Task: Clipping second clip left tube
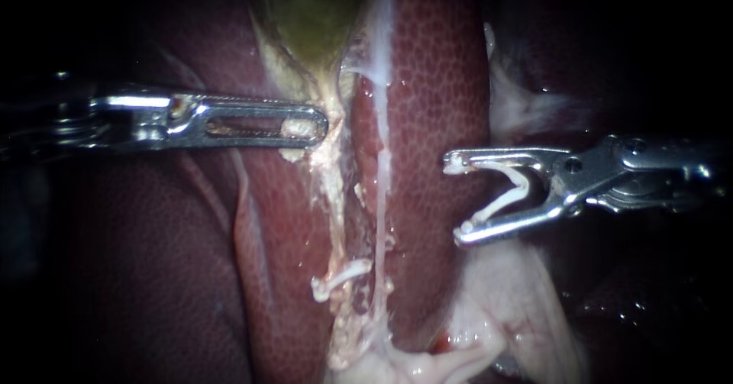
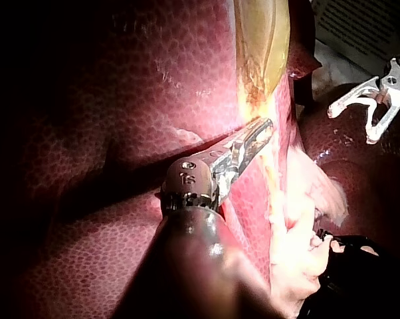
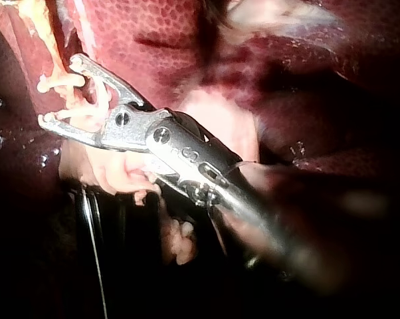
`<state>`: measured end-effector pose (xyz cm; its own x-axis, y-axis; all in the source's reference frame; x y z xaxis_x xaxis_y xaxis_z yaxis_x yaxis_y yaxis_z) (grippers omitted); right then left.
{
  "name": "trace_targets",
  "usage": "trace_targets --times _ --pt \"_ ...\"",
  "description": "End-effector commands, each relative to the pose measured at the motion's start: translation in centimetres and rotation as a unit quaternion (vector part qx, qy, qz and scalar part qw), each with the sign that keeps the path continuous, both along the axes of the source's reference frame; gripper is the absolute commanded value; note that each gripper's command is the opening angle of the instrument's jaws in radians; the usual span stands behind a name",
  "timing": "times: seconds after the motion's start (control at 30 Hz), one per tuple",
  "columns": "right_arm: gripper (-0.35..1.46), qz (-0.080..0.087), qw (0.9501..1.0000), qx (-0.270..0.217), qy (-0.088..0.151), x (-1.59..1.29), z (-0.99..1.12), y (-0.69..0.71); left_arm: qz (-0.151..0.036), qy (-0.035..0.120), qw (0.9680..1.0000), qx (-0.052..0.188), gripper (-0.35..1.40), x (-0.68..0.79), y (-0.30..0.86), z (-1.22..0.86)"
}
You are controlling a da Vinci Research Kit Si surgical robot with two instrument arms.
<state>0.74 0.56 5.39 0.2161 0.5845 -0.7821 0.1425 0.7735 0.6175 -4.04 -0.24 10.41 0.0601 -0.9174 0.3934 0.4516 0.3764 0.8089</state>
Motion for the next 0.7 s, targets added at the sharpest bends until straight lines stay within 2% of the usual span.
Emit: trace_targets --times 0.03,0.23,0.37,0.43,0.7 --pt "0.6 0.0 1.0 0.0 0.0 0.0 0.0 0.0 0.0 0.0 1.0 0.0 -0.35 0.0 0.0 0.0" --pt "0.6 0.0 1.0 0.0 0.0 0.0 0.0 0.0 0.001 -0.001 1.0 0.001 -0.35 0.04 0.0 -0.06" --pt "0.6 0.0 1.0 0.0 0.0 0.0 0.0 0.0 0.003 -0.003 1.0 0.004 -0.35 0.12 0.05 -0.17" --pt "0.6 0.0 1.0 0.0 0.0 0.0 0.0 0.0 0.006 -0.004 0.9999 0.007 -0.35 0.19 0.07 -0.26" --pt "0.6 0.0 1.0 0.0 0.0 0.0 0.01 0.0 -0.018 -0.007 0.9998 0.006 -0.35 0.52 0.21 -0.66"
